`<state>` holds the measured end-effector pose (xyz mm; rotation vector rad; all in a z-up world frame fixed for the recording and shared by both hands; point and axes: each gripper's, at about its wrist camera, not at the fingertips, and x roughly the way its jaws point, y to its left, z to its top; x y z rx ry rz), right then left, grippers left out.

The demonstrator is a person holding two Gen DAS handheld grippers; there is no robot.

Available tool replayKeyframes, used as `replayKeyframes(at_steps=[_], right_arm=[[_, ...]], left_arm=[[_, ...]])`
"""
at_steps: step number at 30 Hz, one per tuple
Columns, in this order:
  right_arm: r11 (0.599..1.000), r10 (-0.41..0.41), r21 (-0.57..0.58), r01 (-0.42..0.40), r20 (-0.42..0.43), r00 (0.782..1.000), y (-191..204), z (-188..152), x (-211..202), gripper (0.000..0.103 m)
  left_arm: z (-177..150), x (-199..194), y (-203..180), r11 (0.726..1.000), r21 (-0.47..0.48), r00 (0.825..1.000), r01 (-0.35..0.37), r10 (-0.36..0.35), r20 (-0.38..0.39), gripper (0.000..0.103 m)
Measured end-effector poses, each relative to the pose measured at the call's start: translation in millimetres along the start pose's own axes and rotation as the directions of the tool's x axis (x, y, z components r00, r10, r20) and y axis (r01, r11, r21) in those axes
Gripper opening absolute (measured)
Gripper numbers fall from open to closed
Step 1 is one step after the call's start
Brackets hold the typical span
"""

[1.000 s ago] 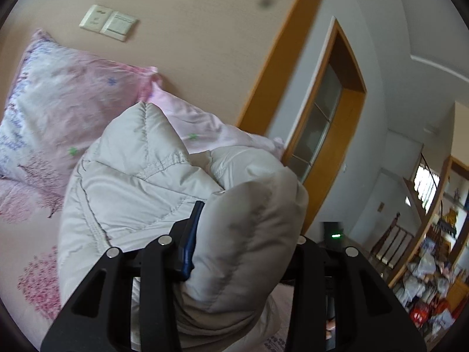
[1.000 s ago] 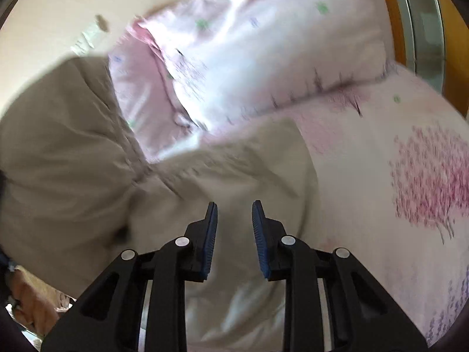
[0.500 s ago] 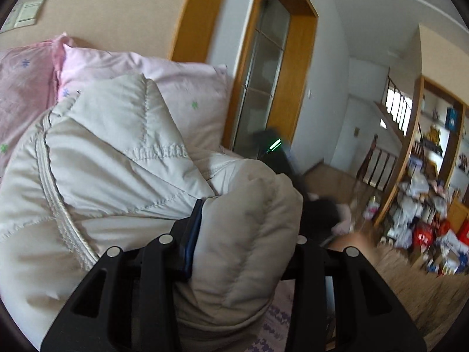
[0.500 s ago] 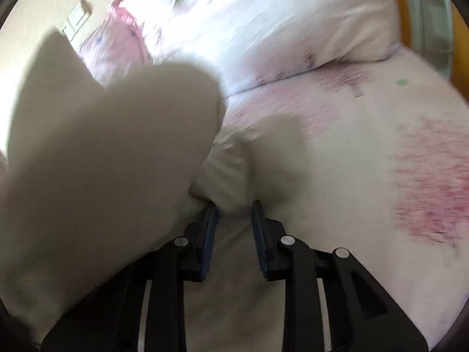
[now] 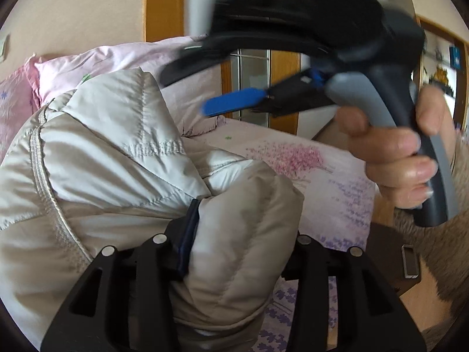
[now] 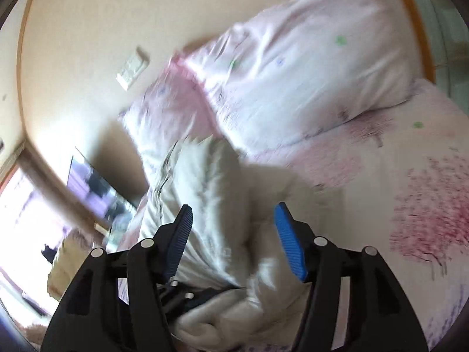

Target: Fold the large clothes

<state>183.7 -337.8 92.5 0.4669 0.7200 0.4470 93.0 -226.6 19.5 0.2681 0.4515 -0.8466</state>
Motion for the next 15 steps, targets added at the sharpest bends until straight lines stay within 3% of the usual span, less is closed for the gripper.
replayKeyframes(at_steps=[6,9,11,15], right_arm=[[1.0,-0.015,-0.01,0.014,-0.101,0.995,-0.1,-5.1,29.7,0.06],[1.0,0.021,0.025,-0.018,-0.132,0.991,-9.4,-7.9,37.2,0.054],[0.998,0.046,0.054,-0.039,-0.138,0.989,-17.5,-7.2,43.6,0.04],[0.997,0.062,0.063,-0.054,-0.139,0.988,-22.1,-11.0,46.8,0.026]], left_arm=[[-2.2,14.2,-11.5,0.996,0.08,0.999,-0.028,0.031,-0.037,0.047],[-5.1,20.0,-15.5,0.993,0.112,0.998,-0.037,0.042,-0.048,0.05],[-6.9,23.8,-17.2,0.991,0.127,0.997,-0.041,0.048,-0.055,0.051],[-8.4,16.1,-20.9,0.985,0.164,0.997,-0.051,0.06,-0.052,0.051]])
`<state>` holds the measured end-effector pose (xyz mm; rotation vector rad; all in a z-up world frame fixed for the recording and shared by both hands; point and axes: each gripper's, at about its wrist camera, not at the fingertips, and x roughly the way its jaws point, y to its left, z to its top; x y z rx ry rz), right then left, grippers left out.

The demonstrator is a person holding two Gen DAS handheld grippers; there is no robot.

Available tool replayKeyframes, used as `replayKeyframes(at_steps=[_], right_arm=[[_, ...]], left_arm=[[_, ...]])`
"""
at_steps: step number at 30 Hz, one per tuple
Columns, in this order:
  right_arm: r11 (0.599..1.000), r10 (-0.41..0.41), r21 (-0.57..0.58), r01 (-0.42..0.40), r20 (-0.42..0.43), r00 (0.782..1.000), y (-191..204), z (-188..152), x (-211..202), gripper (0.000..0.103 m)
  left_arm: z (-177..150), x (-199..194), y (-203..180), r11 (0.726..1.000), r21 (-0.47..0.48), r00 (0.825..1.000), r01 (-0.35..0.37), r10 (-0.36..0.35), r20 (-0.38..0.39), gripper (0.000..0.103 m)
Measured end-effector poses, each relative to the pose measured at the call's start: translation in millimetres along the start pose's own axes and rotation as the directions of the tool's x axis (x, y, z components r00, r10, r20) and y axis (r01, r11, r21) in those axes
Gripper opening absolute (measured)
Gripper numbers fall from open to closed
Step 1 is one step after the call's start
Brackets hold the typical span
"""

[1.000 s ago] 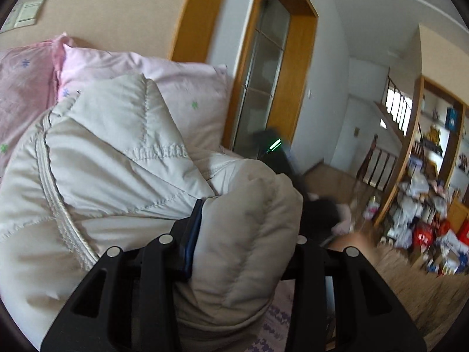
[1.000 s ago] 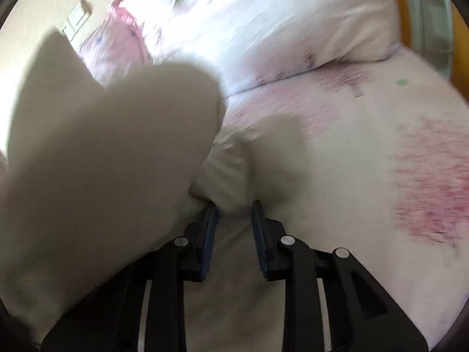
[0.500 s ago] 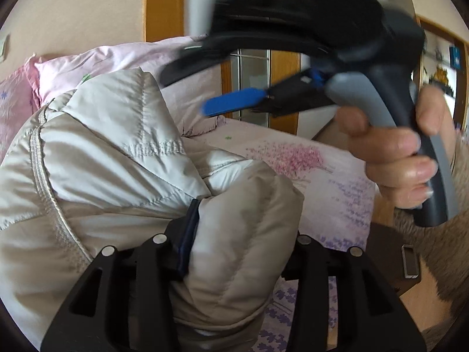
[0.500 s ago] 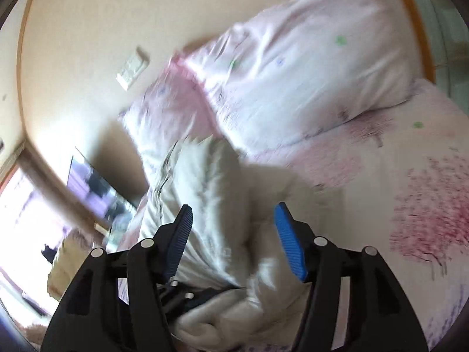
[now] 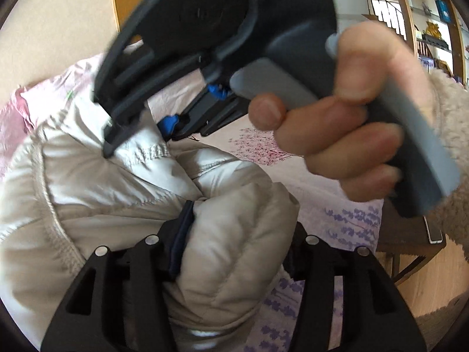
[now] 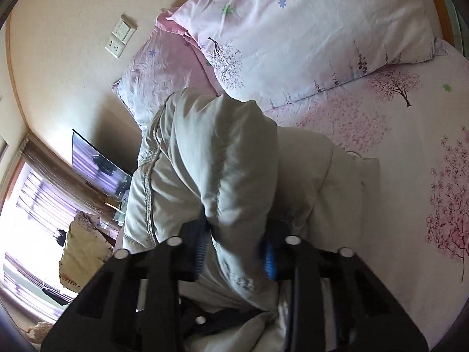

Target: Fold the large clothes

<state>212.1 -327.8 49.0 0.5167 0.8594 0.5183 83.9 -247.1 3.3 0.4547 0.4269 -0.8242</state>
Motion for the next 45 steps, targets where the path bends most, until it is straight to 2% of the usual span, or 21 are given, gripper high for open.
replayKeyframes(at_steps=[3,5,7,8,9,11,13,14,16,19,22,30,35,37,42,44,45], right_arm=[[0.999,-0.026,-0.03,0.026,0.013,1.0,6.4,0.9,-0.5,0.023],[0.998,-0.041,-0.048,0.042,0.017,0.999,10.1,2.4,0.5,0.022],[0.996,-0.061,-0.071,0.063,0.024,0.998,14.6,2.7,1.0,0.022],[0.994,-0.069,-0.08,0.071,0.028,0.997,17.0,2.8,0.9,0.021],[0.993,-0.072,-0.087,0.075,0.033,0.997,18.8,2.7,0.6,0.021],[0.99,-0.085,-0.109,0.091,0.055,0.995,25.4,3.7,-2.5,0.017],[0.985,-0.096,-0.135,0.108,0.089,0.991,35.6,7.9,-12.1,0.016],[0.983,-0.097,-0.143,0.111,0.104,0.99,39.0,9.8,-16.7,0.015],[0.974,-0.116,-0.176,0.141,0.147,0.982,48.2,13.7,-30.2,0.014],[0.959,-0.183,-0.188,0.213,0.166,0.969,45.5,14.4,-36.2,0.014],[0.957,-0.241,-0.136,0.256,0.117,0.964,22.0,11.9,-25.6,0.014],[0.969,-0.238,-0.063,0.241,0.041,0.97,-23.5,19.2,-6.8,0.016],[0.974,-0.227,-0.034,0.226,-0.017,0.974,-42.2,22.2,3.6,0.02],[0.978,-0.209,-0.01,0.209,-0.037,0.977,-52.8,21.0,6.9,0.022],[0.981,-0.192,0.04,0.192,-0.017,0.981,-66.1,10.8,7.7,0.03],[0.968,-0.25,0.029,0.249,0.024,0.968,-58.0,6.2,-2.2,0.037],[0.957,-0.292,0.024,0.291,0.058,0.955,-50.7,3.4,-11.2,0.04]], left_arm=[[1.1,-33.4,8.1,1.0,-0.016,1.0,0.023,-0.023,0.009,0.052],[1.4,-61.0,22.5,0.997,-0.052,0.998,0.054,-0.053,0.023,0.058],[2.3,-95.2,59.1,0.988,-0.148,0.997,0.053,-0.044,0.063,0.065],[2.0,-105.6,79.8,0.979,-0.201,0.997,0.035,-0.021,0.072,0.072],[1.2,-111.9,98.4,0.969,-0.247,0.997,0.016,0.003,0.075,0.073],[-4.0,-118.1,145.1,0.934,-0.353,0.995,-0.063,0.087,0.053,0.074],[-15.4,-117.9,190.1,0.878,-0.452,0.984,-0.155,0.176,0.005,0.074],[-21.5,-114.3,211.7,0.848,-0.497,0.98,-0.184,0.199,-0.023,0.074],[-34.8,-109.8,235.4,0.811,-0.549,0.976,-0.202,0.211,-0.048,0.075],[-46.5,-100.6,251.1,0.792,-0.574,0.976,-0.209,0.209,-0.067,0.077],[-49.7,-87.1,251.5,0.797,-0.57,0.979,-0.2,0.189,-0.079,0.079],[-34.5,-69.0,224.6,0.852,-0.469,0.973,-0.232,0.207,-0.105,0.082],[-42.2,-57.4,224.5,0.846,-0.499,0.982,-0.187,0.143,-0.126,0.082],[-43.9,-53.1,219.4,0.854,-0.486,0.981,-0.186,0.137,-0.136,0.082],[-37.6,-44.8,202.7,0.882,-0.405,0.967,-0.242,0.186,-0.172,0.082],[-36.7,-42.1,199.0,0.891,-0.377,0.963,-0.254,0.198,-0.18,0.082],[-36.9,-41.4,197.9,0.893,-0.377,0.964,-0.248,0.189,-0.185,0.082]])
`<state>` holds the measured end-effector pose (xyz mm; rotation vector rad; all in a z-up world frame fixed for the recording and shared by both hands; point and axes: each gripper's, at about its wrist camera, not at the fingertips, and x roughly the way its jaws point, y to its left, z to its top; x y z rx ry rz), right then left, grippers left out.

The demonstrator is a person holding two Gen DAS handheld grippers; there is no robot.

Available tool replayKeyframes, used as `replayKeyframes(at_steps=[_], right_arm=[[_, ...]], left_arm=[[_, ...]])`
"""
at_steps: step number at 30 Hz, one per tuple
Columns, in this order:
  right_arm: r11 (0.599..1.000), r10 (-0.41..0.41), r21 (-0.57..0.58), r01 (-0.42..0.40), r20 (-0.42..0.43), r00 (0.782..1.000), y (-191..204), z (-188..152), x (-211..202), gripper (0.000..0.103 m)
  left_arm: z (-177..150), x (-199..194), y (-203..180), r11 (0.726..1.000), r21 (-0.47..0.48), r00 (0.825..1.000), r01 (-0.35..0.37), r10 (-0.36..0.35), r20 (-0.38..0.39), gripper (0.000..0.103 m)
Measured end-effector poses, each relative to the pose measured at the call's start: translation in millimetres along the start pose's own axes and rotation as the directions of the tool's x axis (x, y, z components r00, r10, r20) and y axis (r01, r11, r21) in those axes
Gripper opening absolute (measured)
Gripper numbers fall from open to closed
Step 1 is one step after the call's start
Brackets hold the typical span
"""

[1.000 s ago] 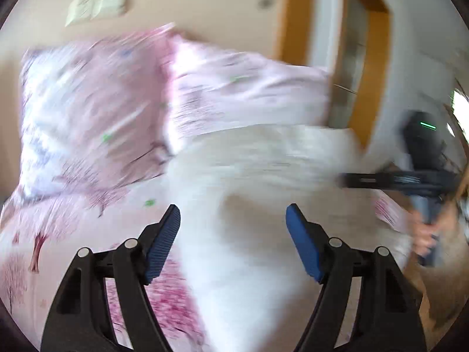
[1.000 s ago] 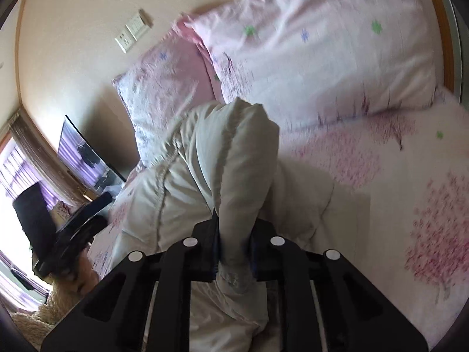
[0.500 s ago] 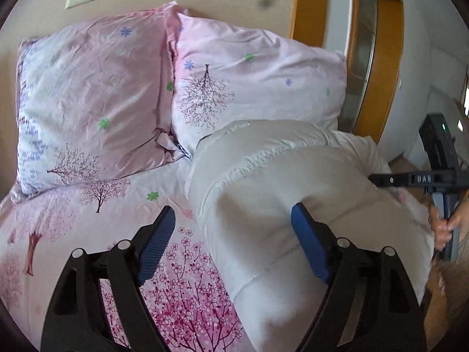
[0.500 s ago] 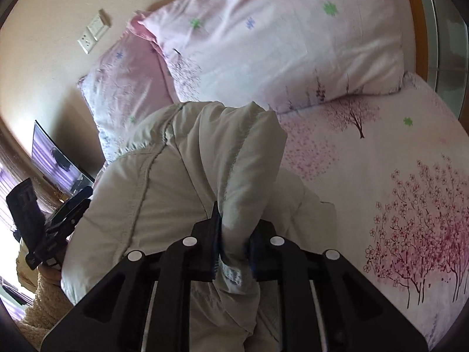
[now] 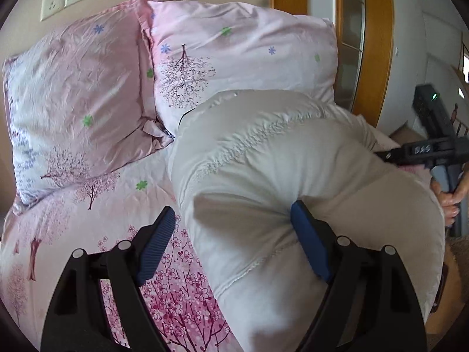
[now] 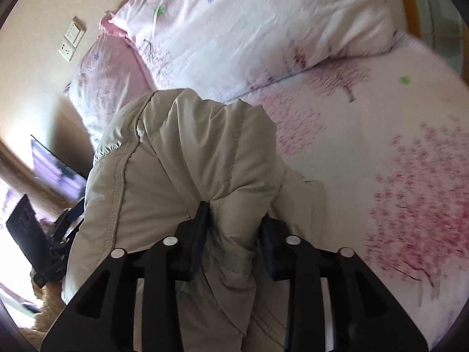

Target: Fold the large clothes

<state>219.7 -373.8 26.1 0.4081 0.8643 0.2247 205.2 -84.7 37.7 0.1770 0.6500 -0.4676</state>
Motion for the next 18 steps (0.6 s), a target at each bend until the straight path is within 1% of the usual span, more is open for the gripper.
replayKeyframes(at_steps=[2,3,4,5,6,7,9,12,18], right_arm=[[0.999,-0.041,-0.02,0.044,0.104,0.994,10.1,-6.8,-24.4,0.04],[0.998,-0.045,-0.039,0.053,0.179,0.983,18.3,-13.3,-41.3,0.04],[0.997,-0.039,-0.058,0.054,0.23,0.972,25.8,-20.0,-52.8,0.04],[0.995,-0.026,-0.082,0.049,0.259,0.966,33.5,-26.5,-60.3,0.04],[0.992,-0.015,-0.114,0.047,0.268,0.963,43.3,-34.5,-64.2,0.04],[0.989,-0.016,-0.137,0.054,0.262,0.965,51.2,-40.8,-63.5,0.04],[0.983,-0.024,-0.17,0.063,0.22,0.975,62.1,-52.4,-53.6,0.04],[0.984,-0.045,-0.161,0.072,0.163,0.986,62.0,-60.3,-35.0,0.04],[0.985,-0.059,-0.149,0.083,0.16,0.985,56.2,-74.8,-17.0,0.04]], left_arm=[[-1.4,1.0,0.7,1.0,-0.005,1.0,0.003,-0.003,-0.003,0.082],[-1.7,1.3,1.8,1.0,-0.01,1.0,0.007,-0.007,-0.004,0.082],[-1.9,1.6,2.6,1.0,-0.013,1.0,0.01,-0.01,-0.005,0.082],[-2.1,1.8,3.3,1.0,-0.015,1.0,0.013,-0.013,-0.005,0.082],[-2.2,2.0,3.5,1.0,-0.016,1.0,0.014,-0.014,-0.005,0.082],[-2.2,2.0,3.5,1.0,-0.014,1.0,0.013,-0.013,-0.005,0.082],[-2.2,2.0,3.3,1.0,-0.013,1.0,0.012,-0.012,-0.005,0.082],[-3.0,1.6,3.3,1.0,-0.018,1.0,0.014,-0.014,-0.002,0.082],[-4.2,2.3,1.6,0.999,-0.026,1.0,0.022,-0.021,0.003,0.082]])
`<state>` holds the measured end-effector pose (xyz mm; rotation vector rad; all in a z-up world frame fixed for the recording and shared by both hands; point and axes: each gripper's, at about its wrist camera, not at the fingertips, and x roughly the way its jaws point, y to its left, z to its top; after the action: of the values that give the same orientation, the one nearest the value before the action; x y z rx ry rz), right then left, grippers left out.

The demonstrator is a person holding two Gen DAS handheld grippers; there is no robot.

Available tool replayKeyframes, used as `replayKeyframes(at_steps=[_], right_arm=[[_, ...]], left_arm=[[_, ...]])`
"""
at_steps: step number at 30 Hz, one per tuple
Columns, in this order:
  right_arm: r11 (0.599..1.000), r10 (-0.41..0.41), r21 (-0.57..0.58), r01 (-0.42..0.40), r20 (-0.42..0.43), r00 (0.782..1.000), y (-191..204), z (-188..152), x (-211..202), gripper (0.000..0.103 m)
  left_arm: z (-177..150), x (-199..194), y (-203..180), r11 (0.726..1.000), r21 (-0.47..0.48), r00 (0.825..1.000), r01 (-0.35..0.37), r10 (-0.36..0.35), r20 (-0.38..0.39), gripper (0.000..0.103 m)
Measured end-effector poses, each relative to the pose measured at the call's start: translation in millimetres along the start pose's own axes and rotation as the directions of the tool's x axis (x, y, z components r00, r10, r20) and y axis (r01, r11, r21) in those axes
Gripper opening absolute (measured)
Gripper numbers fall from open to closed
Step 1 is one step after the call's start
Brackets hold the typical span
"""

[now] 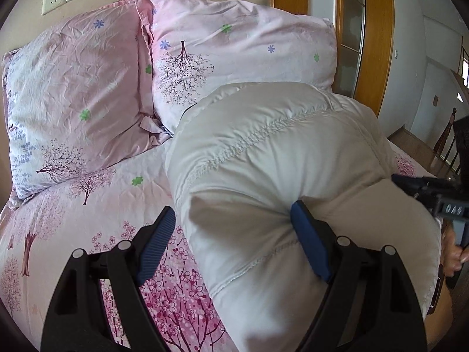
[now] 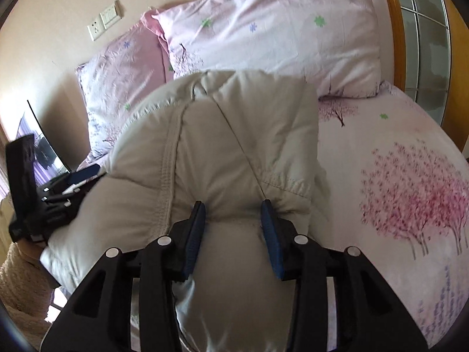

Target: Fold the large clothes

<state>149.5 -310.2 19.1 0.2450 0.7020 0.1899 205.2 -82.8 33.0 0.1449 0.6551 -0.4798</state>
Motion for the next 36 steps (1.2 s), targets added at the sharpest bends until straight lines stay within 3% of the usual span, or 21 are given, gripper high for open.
replayKeyframes(at_steps=[12,15,20,24,27,31,36], right_arm=[[0.997,0.045,0.067,-0.045,0.0,0.999,-13.0,-11.6,13.1,0.04],[0.993,0.056,0.108,-0.051,-0.045,0.997,-15.0,6.8,3.7,0.04],[0.98,0.111,0.162,-0.114,0.029,0.993,-21.2,47.0,-12.8,0.04],[0.977,0.087,0.203,-0.07,-0.079,0.993,-26.8,66.5,20.2,0.04],[0.957,0.119,0.284,-0.058,-0.2,0.973,-41.2,67.6,53.8,0.038],[0.944,0.128,0.326,-0.037,-0.26,0.957,-49.1,65.9,67.8,0.036],[0.928,0.171,0.367,-0.068,-0.255,0.952,-58.8,61.0,70.8,0.036]], left_arm=[[-4.9,5.3,1.2,0.999,-0.033,0.999,0.029,-0.029,0.018,0.082],[-3.8,5.0,-0.2,1.0,-0.012,1.0,0.019,-0.019,0.011,0.082],[-2.6,4.7,-2.3,1.0,0.009,1.0,0.004,-0.004,0.01,0.082],[-3.5,5.3,-1.6,1.0,0.004,1.0,0.005,-0.006,0.012,0.082],[-3.4,6.1,-2.9,1.0,0.0,1.0,0.006,-0.006,0.014,0.082],[0.8,3.7,-1.5,1.0,-0.022,0.999,0.016,-0.015,0.04,0.082],[12.7,-22.0,22.0,0.992,-0.117,0.99,0.047,-0.031,0.139,0.081]])
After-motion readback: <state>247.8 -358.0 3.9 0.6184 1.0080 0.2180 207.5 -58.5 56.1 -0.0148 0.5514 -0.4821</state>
